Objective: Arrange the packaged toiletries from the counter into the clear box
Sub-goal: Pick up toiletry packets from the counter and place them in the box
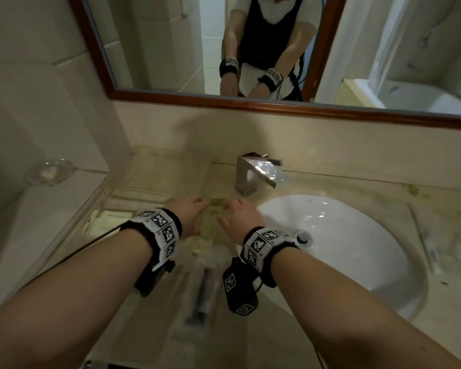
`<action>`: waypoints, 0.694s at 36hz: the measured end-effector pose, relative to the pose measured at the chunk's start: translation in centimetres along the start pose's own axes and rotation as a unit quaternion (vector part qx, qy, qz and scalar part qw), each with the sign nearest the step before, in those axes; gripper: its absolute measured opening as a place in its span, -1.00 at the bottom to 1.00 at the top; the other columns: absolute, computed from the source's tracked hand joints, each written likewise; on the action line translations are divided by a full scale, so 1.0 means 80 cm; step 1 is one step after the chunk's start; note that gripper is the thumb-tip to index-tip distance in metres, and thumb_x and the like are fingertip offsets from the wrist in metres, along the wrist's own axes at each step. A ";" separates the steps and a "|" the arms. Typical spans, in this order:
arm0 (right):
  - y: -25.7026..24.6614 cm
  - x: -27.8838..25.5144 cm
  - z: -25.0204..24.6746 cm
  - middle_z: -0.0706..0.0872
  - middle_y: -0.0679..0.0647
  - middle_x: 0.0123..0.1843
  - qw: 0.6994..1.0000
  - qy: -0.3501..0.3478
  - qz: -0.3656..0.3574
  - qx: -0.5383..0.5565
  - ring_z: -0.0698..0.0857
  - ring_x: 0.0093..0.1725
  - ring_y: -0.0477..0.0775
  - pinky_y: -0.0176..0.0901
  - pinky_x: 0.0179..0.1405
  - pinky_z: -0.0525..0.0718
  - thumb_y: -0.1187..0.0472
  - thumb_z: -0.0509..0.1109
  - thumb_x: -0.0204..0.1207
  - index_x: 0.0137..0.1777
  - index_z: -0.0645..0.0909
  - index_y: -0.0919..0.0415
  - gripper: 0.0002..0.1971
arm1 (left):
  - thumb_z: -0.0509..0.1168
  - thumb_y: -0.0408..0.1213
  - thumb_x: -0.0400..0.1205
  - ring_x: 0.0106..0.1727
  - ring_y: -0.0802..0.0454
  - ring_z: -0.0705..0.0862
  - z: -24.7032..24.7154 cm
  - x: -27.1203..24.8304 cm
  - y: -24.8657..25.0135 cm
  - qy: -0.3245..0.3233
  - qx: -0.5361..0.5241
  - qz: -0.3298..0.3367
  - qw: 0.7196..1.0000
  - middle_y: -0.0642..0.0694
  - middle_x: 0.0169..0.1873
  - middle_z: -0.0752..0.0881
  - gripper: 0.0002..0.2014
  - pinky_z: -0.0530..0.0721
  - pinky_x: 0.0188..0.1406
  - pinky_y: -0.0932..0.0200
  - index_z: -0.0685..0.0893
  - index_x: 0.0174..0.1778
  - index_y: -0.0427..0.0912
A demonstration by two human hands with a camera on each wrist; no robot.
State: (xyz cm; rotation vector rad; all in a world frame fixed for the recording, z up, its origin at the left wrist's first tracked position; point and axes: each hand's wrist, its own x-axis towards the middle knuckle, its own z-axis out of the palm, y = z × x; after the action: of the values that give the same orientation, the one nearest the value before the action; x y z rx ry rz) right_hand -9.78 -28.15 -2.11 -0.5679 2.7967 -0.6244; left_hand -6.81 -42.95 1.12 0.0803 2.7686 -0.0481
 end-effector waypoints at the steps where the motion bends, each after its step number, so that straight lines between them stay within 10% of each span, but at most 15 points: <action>1: 0.011 -0.005 -0.007 0.47 0.16 0.44 1.000 -0.001 0.006 0.008 0.44 0.44 0.19 0.00 0.43 0.41 -0.03 0.21 0.63 0.44 0.43 0.20 -0.54 | 0.34 -0.03 0.58 0.55 -0.08 0.35 -0.002 0.002 0.011 -0.003 0.001 0.003 1.000 -0.08 0.60 0.24 -0.21 0.40 0.47 0.11 0.08 0.66 -0.04; 25: 0.372 -0.167 -0.146 0.58 0.18 0.32 0.973 0.082 0.211 0.045 0.57 0.30 0.20 -0.01 0.30 0.52 0.07 0.23 0.63 0.27 0.56 0.22 -0.68 | 0.29 -0.09 0.63 0.55 -0.06 0.38 -0.026 0.089 0.422 -0.032 0.003 0.180 0.983 -0.05 0.61 0.24 -0.31 0.38 0.50 0.10 0.15 0.64 -0.07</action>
State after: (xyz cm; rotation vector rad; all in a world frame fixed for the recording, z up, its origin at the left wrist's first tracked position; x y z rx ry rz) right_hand -10.72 6.48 -3.38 0.1040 2.8846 -0.7234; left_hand -12.06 -8.85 -0.31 0.5682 2.6449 0.0338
